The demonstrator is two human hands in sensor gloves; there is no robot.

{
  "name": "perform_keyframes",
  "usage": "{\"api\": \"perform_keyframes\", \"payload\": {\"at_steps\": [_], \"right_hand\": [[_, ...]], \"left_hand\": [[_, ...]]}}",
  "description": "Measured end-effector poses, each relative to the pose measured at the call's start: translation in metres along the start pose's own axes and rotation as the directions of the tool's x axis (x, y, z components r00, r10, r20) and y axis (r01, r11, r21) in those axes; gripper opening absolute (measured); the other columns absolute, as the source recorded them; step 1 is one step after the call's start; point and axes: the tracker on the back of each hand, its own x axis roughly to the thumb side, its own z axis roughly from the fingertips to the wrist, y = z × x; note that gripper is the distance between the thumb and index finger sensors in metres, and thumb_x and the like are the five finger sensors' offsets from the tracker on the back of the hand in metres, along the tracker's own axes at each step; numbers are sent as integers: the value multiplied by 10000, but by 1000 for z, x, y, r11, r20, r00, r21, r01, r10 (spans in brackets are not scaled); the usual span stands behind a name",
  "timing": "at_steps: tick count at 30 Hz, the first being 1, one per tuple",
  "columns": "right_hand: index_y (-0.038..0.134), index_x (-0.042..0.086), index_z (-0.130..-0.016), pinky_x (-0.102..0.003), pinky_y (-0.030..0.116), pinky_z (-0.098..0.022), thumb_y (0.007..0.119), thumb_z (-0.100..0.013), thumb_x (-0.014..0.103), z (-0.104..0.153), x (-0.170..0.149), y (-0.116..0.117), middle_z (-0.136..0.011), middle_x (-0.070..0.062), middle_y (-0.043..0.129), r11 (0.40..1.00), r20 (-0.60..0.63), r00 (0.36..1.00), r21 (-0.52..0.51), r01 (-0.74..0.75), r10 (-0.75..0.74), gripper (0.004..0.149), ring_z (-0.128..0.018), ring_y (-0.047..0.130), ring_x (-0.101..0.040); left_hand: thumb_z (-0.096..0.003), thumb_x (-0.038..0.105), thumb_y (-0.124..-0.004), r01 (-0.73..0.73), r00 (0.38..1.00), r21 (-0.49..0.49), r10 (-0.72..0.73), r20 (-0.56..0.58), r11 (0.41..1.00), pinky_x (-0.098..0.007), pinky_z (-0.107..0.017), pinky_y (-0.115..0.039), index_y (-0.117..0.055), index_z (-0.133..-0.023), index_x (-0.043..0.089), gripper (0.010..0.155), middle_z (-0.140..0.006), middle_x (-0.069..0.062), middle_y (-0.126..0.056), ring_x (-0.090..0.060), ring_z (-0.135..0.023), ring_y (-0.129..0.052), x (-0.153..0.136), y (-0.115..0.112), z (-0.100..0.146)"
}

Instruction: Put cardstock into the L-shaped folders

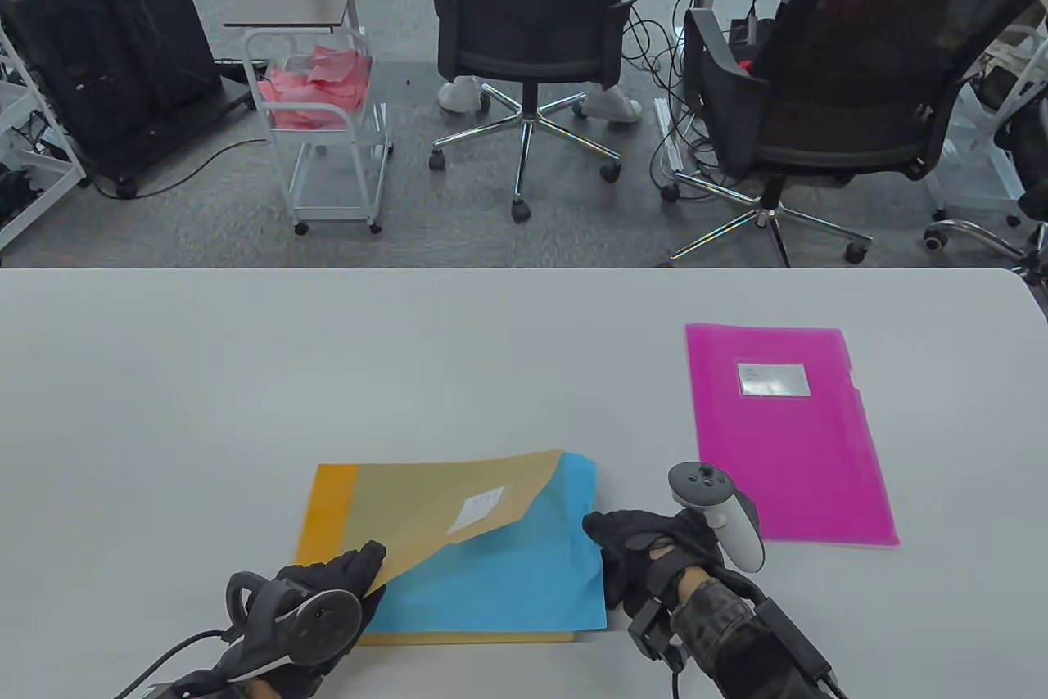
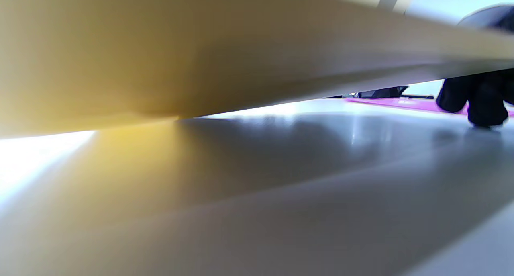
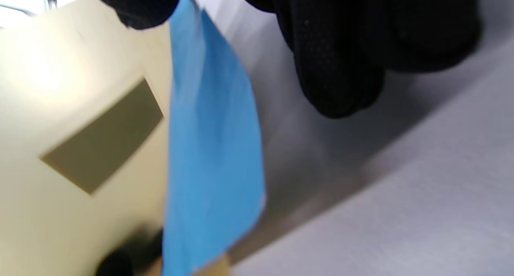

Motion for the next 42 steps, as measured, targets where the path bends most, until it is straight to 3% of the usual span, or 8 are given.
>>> {"api": "perform_keyframes", "payload": {"at_steps": [9,11,14,18,21,28,35,42], "right_hand": [[385,-19,-893,-385,860,-258,623,-458,584,-8,12,23,-751,-262,760,964,170,966,-150,219,-193,781,-441,966,-295],[413,-21,-889,-359,878,-236,609,-463,581,-11,8,23,-726,-250,796,950,193,937,-50,307,-293,763,-416,986,-270],[361,-43,-894,-344,894,-217,640,-491,458,-19,5,25,-685,-224,849,863,152,871,292,412,-467,700,-392,1009,-246],[684,28,-742,-301,902,-68,774,-421,363,-11,7,19,-425,-138,991,950,118,943,16,311,-310,473,-154,1038,-161],[754,57,-642,-304,890,-27,842,-388,416,-5,6,19,-299,-85,1003,964,29,975,-146,223,-221,448,-52,1004,-119],[679,26,-724,-333,893,-115,702,-439,522,-13,-1,19,-435,-125,977,936,89,932,48,348,-351,572,-178,1019,-174],[478,-13,-865,-373,871,-223,566,-443,622,-15,-6,22,-632,-209,877,859,173,842,80,506,-511,768,-335,994,-249],[400,-24,-891,-369,860,-204,644,-434,682,-14,0,23,-708,-225,827,928,164,915,125,350,-368,876,-317,986,-257]], "left_hand": [[-503,452,-625,-51,992,36,47,117,998,-478,-371,-907,-766,-880,150,503,-731,-131,-969,-353,-506,-1108,12,3,4],[-502,455,-622,-24,994,39,20,108,999,-469,-366,-914,-767,-878,154,503,-728,-120,-975,-338,-505,-1116,11,3,3],[-497,455,-628,-33,997,53,29,74,998,-470,-363,-916,-773,-873,156,501,-722,-112,-983,-335,-505,-1119,5,5,3],[-489,482,-636,-45,994,52,40,97,998,-463,-374,-917,-782,-872,192,502,-733,-92,-985,-316,-519,-1122,7,8,2],[-474,523,-663,-44,982,-21,47,182,999,-477,-406,-902,-792,-875,232,511,-764,-90,-972,-318,-566,-1107,13,0,2],[-459,578,-686,1,977,-127,26,212,992,-506,-473,-871,-738,-927,240,579,-851,-97,-911,-344,-667,-1062,11,-14,2],[-435,674,-677,15,979,-266,39,198,964,-602,-653,-684,-565,-1036,257,740,-1047,-121,-684,-397,-951,-822,5,-26,1],[-474,674,-622,98,986,-626,8,164,774,-675,-735,-338,-277,-1093,413,755,-1181,-66,-170,-492,-1093,-257,0,-49,1]]}}
